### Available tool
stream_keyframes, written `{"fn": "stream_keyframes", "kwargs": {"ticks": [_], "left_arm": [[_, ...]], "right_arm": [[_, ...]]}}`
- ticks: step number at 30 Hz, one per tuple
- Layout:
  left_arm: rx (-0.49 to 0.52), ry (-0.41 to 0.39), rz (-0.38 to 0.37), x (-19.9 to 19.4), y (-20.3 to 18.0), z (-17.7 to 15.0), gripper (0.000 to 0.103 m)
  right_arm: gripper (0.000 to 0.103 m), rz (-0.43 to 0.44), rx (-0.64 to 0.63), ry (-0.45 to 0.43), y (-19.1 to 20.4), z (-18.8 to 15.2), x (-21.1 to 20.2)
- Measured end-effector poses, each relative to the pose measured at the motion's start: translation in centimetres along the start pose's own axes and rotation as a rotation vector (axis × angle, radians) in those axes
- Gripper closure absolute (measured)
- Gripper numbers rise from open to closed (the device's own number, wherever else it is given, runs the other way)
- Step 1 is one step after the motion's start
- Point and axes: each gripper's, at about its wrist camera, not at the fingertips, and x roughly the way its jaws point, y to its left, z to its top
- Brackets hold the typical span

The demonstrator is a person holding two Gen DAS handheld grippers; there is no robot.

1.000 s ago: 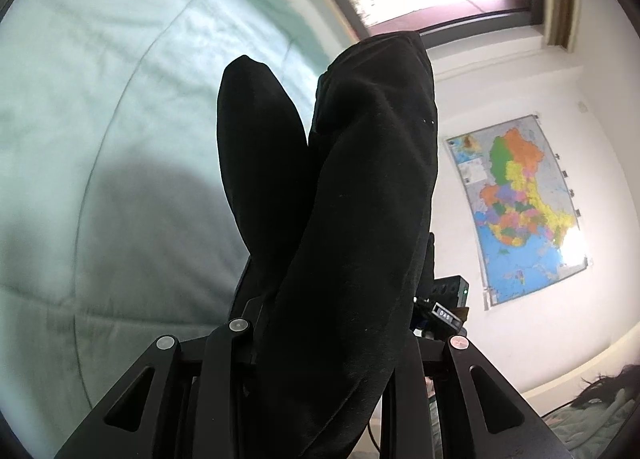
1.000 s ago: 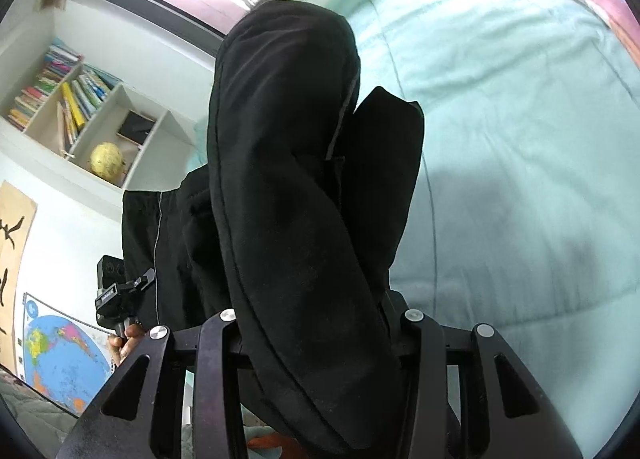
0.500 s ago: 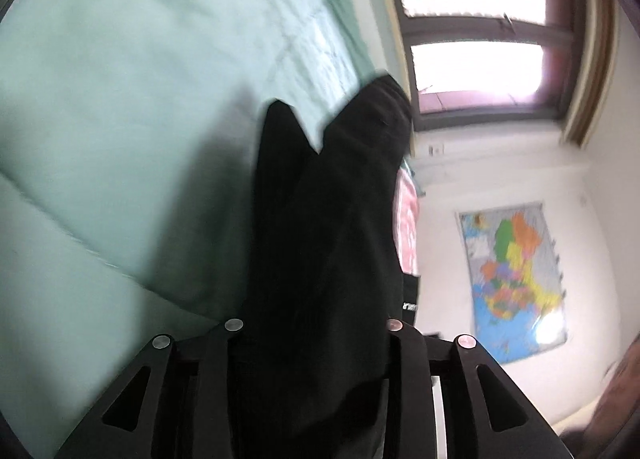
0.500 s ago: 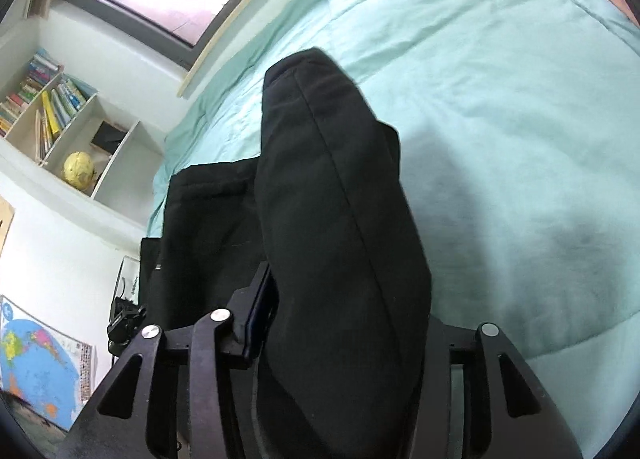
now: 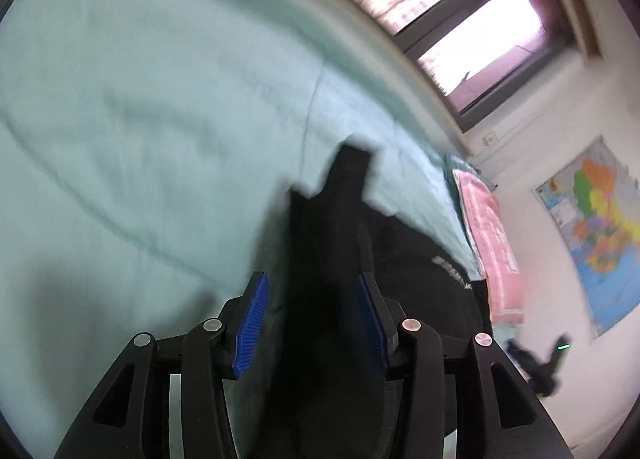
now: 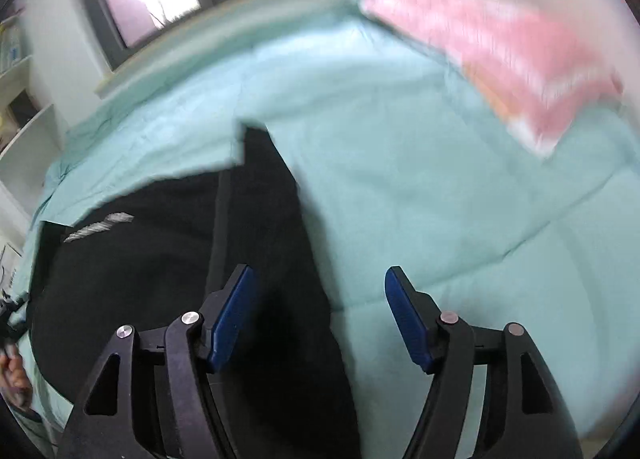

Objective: Fold large clothes

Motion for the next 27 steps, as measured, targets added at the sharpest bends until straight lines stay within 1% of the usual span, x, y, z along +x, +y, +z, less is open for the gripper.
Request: {"fn": "stream_keyframes", "kwargs": {"ticks": [1,2,3,4,5,6,7,8,10,11,12,14,16,18,19,20,22,23,24,25,26,27], "left_arm": [[0.037,-0.016,-0.008,-0.5,-1.8,-0.1,0.052],[0.091,-0.014,-0.020,-0.5,-3.8,-0.3,0.050],[0.154,0.002,-0.033,0.0,-6.3,-0.9,0.047],[0.194,0.021,-0.042,0.8,-8.2,-1.3,0.047],[0.246,0.065,-0.056,2.4,-10.9,-2.2,0.047],[0.286,0.107,-0.060,4.0,-12.8,-3.0,0.047],[0.307,0.129,-0.051,5.1,-13.9,-3.5,0.047],[0.321,0.156,-0.029,7.1,-15.1,-4.0,0.047],[0.301,0.223,0.037,11.5,-15.6,-4.3,0.047],[0.291,0.267,0.092,13.9,-14.7,-4.6,0.047],[0.289,0.288,0.118,15.4,-14.4,-4.7,0.047],[0.261,0.318,0.151,18.0,-13.1,-4.5,0.047],[0.221,0.335,0.156,18.8,-12.0,-4.3,0.048],[0.197,0.335,0.156,18.4,-12.3,-3.4,0.047],[0.210,0.331,0.155,17.5,-12.8,-3.4,0.047],[0.243,0.325,0.149,16.5,-13.5,-3.5,0.047],[0.285,0.322,0.128,14.7,-14.7,-4.0,0.047],[0.306,0.321,0.097,13.0,-15.1,-4.9,0.047],[0.314,0.322,0.078,12.1,-15.3,-5.6,0.047],[0.322,0.318,0.068,11.3,-15.4,-6.3,0.047],[0.346,0.303,0.074,10.4,-15.3,-7.4,0.046],[0.372,0.293,0.105,10.4,-15.2,-8.2,0.046]], "right_arm": [[0.030,0.039,-0.016,-0.023,1.2,0.4,-1.0],[0.026,0.089,-0.035,-0.033,2.6,0.7,-1.7],[0.025,0.146,-0.069,-0.023,4.9,0.8,-2.1],[0.025,0.179,-0.102,-0.006,7.1,1.0,-1.7],[0.025,0.196,-0.150,0.020,9.9,1.0,-0.9],[0.025,0.189,-0.193,0.035,11.9,0.7,-0.3],[0.025,0.168,-0.231,0.046,13.3,0.7,0.4],[0.025,0.142,-0.273,0.061,14.8,0.5,1.3],[0.025,0.116,-0.303,0.108,17.3,0.5,4.6],[0.025,0.105,-0.303,0.128,17.8,-0.1,5.5],[0.025,0.091,-0.299,0.165,17.9,-0.5,6.9],[0.025,0.046,-0.280,0.207,17.6,-0.9,9.7],[0.022,0.038,-0.266,0.225,17.1,-1.5,12.1],[0.022,0.049,-0.245,0.240,16.5,-1.3,12.5],[0.021,0.054,-0.241,0.242,16.4,-1.0,12.2],[0.022,0.064,-0.240,0.240,16.6,-0.8,11.4],[0.022,0.113,-0.230,0.240,16.5,-0.7,9.1],[0.022,0.149,-0.224,0.245,16.5,-0.7,8.1],[0.022,0.198,-0.213,0.246,16.2,-1.4,6.4],[0.022,0.219,-0.211,0.239,16.0,-1.9,5.3],[0.021,0.215,-0.223,0.232,16.0,-2.7,4.2],[0.021,0.188,-0.247,0.234,16.0,-3.8,3.7]]}}
